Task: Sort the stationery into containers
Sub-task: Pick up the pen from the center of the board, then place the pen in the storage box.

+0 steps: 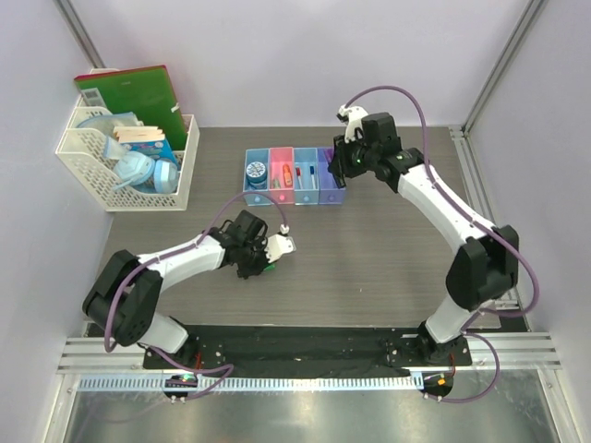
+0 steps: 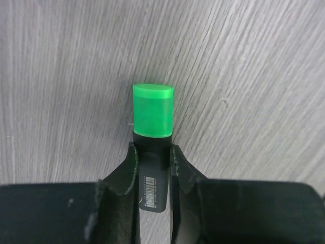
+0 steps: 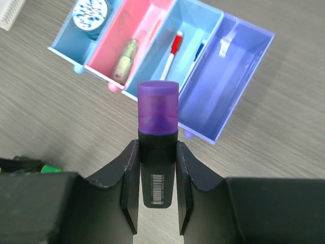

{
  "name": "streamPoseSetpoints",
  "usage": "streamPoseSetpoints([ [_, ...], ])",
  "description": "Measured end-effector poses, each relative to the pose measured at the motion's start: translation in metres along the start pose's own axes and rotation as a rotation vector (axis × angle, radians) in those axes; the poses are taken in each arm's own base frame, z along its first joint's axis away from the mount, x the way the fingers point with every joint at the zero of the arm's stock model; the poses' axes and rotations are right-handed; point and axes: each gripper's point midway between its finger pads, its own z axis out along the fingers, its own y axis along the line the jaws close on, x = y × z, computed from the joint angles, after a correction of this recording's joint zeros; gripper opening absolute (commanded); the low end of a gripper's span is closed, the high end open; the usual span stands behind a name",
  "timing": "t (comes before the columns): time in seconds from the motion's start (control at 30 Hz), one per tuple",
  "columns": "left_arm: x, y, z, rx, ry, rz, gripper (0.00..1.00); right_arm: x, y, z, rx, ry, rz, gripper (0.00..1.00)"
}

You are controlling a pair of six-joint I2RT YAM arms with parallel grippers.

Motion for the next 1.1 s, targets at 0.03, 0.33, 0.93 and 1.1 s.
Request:
streamPoseSetpoints([
  [0.03, -0.002, -0.001, -0.002, 0.006, 0.001, -0.007, 0.0, 0.006, -0.005, 0.009, -0.004, 0.016, 0.021, 0.01],
  [0.33, -0.102, 0.038, -0.062, -0.107, -0.333, -0.141, 0.0, 0.052, -0.026, 0.074, -0.06, 0.129, 0.17, 0.01],
  [0.93, -0.173, 0.1, -0.117, -0.247, -0.63, -0.368, 0.0, 0.033, -0.044, 0.138, -0.085, 0.084, 0.204, 0.01],
  [1.1, -0.215, 0.129, -0.151, -0.302, -0.743, -0.412, 0.0, 0.05, -0.058, 0.148, -0.063, 0.117, 0.227, 0.01],
])
